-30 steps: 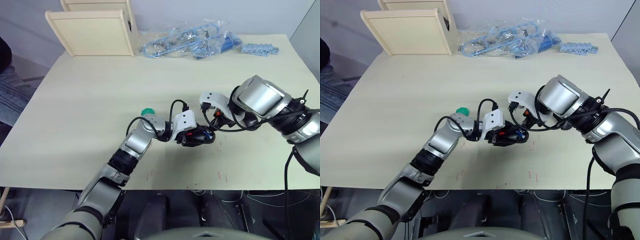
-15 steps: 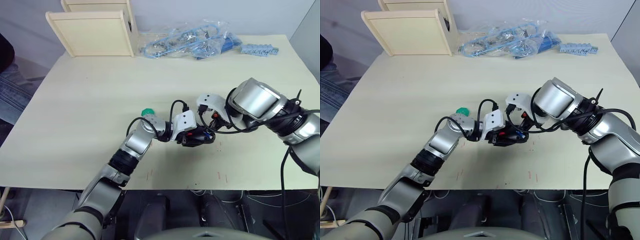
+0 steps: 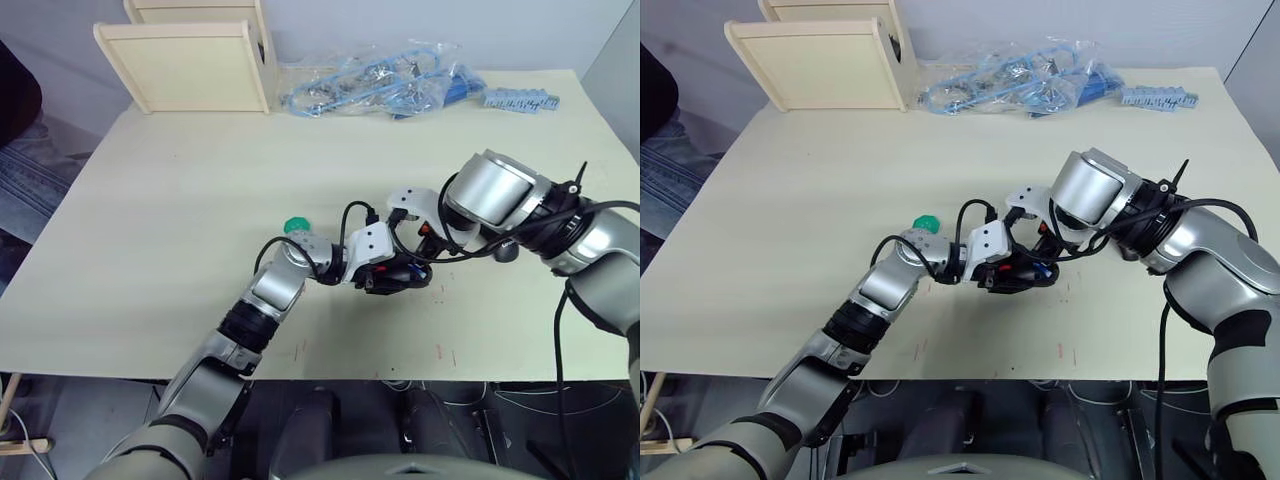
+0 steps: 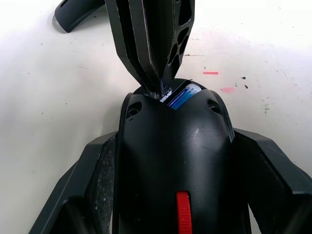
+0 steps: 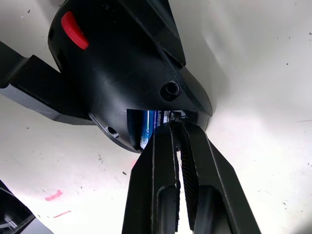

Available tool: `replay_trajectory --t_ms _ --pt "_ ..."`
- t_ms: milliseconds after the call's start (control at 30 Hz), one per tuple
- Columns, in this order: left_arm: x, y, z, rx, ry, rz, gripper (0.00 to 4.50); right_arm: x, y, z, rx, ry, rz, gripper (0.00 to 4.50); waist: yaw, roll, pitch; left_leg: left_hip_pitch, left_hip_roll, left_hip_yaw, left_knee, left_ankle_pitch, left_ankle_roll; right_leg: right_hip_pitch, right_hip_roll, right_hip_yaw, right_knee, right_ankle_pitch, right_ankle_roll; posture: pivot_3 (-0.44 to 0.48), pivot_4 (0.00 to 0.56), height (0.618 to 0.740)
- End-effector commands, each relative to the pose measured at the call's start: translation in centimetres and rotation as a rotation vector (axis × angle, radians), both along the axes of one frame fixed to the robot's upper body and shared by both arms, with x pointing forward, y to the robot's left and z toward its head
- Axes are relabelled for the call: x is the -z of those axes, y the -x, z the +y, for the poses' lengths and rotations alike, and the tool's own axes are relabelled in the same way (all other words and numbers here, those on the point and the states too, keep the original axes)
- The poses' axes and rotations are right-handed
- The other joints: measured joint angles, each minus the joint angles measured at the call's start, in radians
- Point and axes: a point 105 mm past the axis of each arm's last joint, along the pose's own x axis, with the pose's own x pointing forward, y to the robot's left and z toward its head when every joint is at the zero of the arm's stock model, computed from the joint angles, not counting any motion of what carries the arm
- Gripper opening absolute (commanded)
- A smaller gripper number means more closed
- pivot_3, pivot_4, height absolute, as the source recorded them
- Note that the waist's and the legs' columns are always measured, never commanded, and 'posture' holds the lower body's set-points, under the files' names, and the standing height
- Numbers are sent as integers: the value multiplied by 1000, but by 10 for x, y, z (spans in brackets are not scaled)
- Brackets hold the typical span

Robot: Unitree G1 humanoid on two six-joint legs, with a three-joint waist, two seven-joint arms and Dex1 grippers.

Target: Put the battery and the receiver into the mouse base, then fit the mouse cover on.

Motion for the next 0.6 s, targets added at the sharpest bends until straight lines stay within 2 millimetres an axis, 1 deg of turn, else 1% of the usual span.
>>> replay_trajectory --t_ms 33,167,233,267,333,500,600 --pt "8 3 -5 -8 -15 3 2990 4 5 7 -17 -17 38 0 0 0 0 0 0 0 0 0 0 0 0 0 0 0 0 0 150 740" --pt "8 3 -5 -7 -15 4 2990 6 7 7 -12 -23 50 0 0 0 0 0 0 0 0 0 0 0 0 0 0 0 0 0 150 740" --pt "9 4 -5 -8 -17 5 2990 6 5 6 -10 -27 40 677 0 0 0 0 0 0 0 0 0 0 0 0 0 0 0 0 150 740" --pt "9 4 -4 -9 -17 6 2990 4 4 6 -11 -32 31 870 0 0 -1 0 0 0 0 0 0 0 0 0 0 0 0 0 150 740" --pt "9 4 -4 -10 -18 8 2990 -3 4 4 2 -52 19 1701 -1 0 -1 0 0 0 0 0 1 0 0 0 0 0 0 0 150 740" --pt "9 4 -4 -11 -18 9 2990 -20 6 -6 13 -75 -2 1736 2 0 -1 -1 -1 0 0 0 0 0 -1 -1 -1 0 0 0 150 740" --pt "9 3 -4 -12 -18 10 2990 -39 7 -22 28 -103 -58 1736 3 1 -1 -1 -1 -1 0 0 1 0 -1 -1 -1 0 0 0 150 740"
